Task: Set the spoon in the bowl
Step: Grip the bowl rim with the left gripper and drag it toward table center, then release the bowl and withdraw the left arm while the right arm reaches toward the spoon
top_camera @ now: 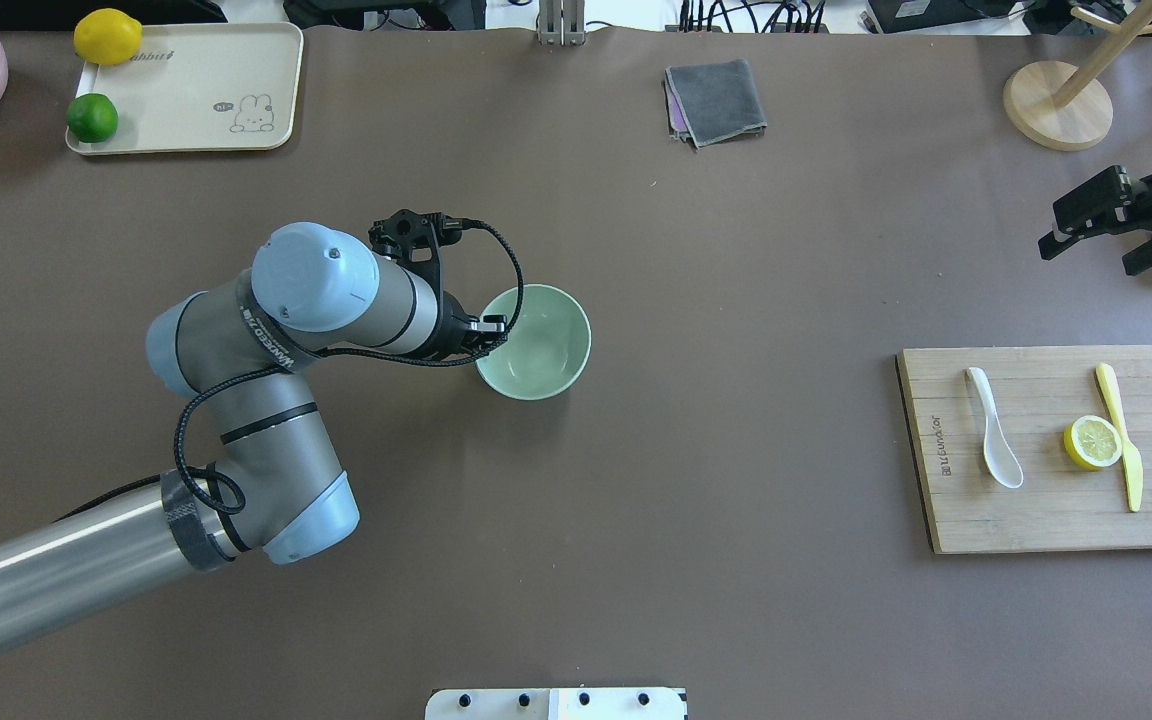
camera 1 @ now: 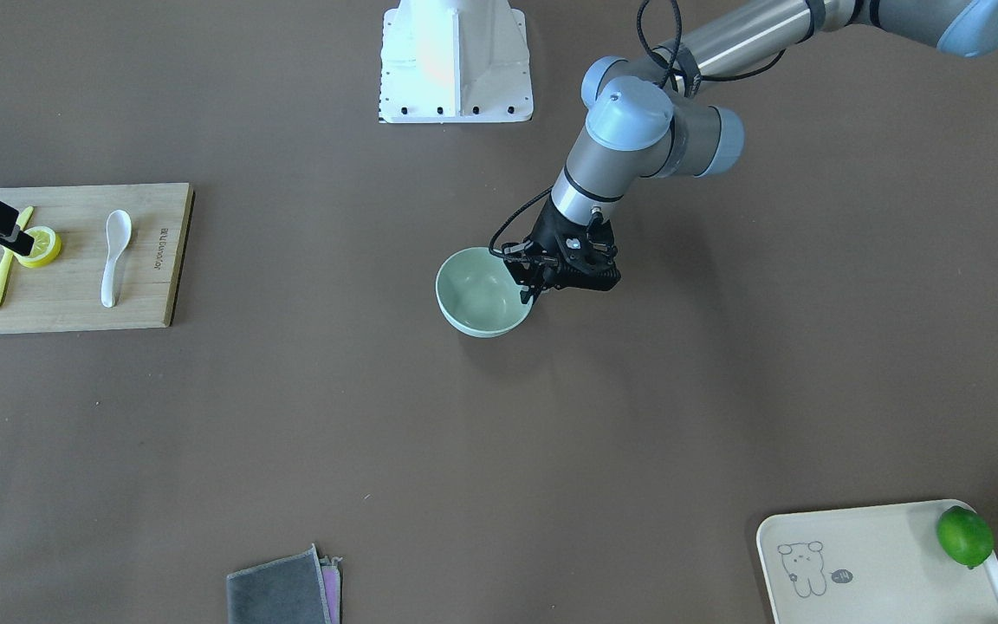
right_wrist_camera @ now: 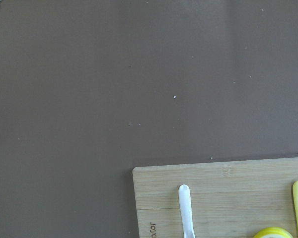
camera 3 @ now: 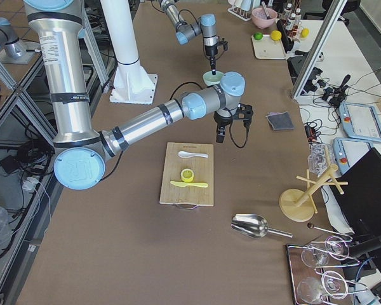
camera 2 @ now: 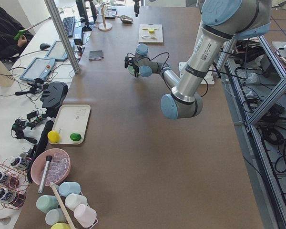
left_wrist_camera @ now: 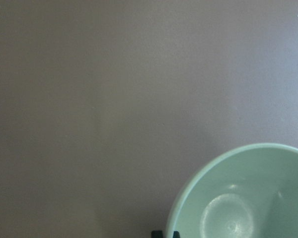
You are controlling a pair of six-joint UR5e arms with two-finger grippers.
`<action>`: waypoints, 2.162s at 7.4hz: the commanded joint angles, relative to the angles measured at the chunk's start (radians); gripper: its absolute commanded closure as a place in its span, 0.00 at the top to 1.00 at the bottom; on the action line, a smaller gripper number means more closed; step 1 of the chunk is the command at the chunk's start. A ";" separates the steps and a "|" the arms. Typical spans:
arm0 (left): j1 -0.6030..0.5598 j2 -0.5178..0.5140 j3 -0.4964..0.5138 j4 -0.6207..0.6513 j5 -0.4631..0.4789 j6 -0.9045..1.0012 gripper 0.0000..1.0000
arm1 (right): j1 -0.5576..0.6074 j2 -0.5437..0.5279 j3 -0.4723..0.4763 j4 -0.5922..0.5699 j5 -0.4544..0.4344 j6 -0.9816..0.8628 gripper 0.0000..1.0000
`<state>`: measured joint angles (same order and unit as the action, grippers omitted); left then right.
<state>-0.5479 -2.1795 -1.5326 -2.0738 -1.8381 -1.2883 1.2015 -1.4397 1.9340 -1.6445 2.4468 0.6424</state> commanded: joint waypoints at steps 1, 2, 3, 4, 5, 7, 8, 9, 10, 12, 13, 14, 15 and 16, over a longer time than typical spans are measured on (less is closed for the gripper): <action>0.028 -0.013 0.014 -0.002 0.011 -0.003 0.00 | -0.019 0.002 0.002 0.000 -0.003 0.010 1.00; 0.028 -0.013 0.009 -0.005 0.010 -0.006 0.49 | -0.028 0.002 0.000 0.000 -0.003 0.011 1.00; 0.026 -0.013 0.002 -0.006 0.010 -0.006 0.97 | -0.033 0.002 0.000 0.000 -0.005 0.011 1.00; 0.022 -0.011 -0.018 -0.008 0.010 -0.005 0.98 | -0.039 0.001 -0.003 0.000 -0.005 0.010 1.00; -0.006 -0.003 -0.052 -0.003 0.007 0.000 0.98 | -0.066 0.001 -0.009 0.000 -0.011 0.010 1.00; -0.158 0.067 -0.119 0.003 -0.131 0.026 0.98 | -0.150 0.002 -0.029 0.000 -0.133 0.013 1.00; -0.244 0.098 -0.136 0.011 -0.177 0.155 0.98 | -0.172 0.002 -0.050 0.000 -0.138 0.014 1.00; -0.271 0.189 -0.197 0.017 -0.176 0.282 0.98 | -0.186 -0.001 -0.053 0.000 -0.140 0.014 1.00; -0.312 0.225 -0.210 0.017 -0.178 0.329 0.98 | -0.204 -0.004 -0.053 -0.001 -0.146 0.014 1.00; -0.326 0.262 -0.239 0.009 -0.158 0.368 0.98 | -0.256 -0.005 -0.079 0.000 -0.152 0.013 1.00; -0.346 0.267 -0.238 0.015 -0.158 0.413 0.98 | -0.279 -0.007 -0.089 0.000 -0.182 0.013 1.00; -0.354 0.285 -0.239 0.015 -0.158 0.425 0.98 | -0.304 -0.007 -0.096 0.000 -0.212 0.011 1.00; -0.357 0.285 -0.238 0.015 -0.158 0.425 0.98 | -0.312 -0.010 -0.098 0.014 -0.215 0.011 1.00; -0.357 0.287 -0.239 0.014 -0.158 0.425 0.98 | -0.319 -0.036 -0.125 0.111 -0.215 0.013 1.00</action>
<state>-0.9018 -1.8970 -1.7705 -2.0592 -1.9959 -0.8676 0.8953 -1.4542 1.8324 -1.6135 2.2383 0.6540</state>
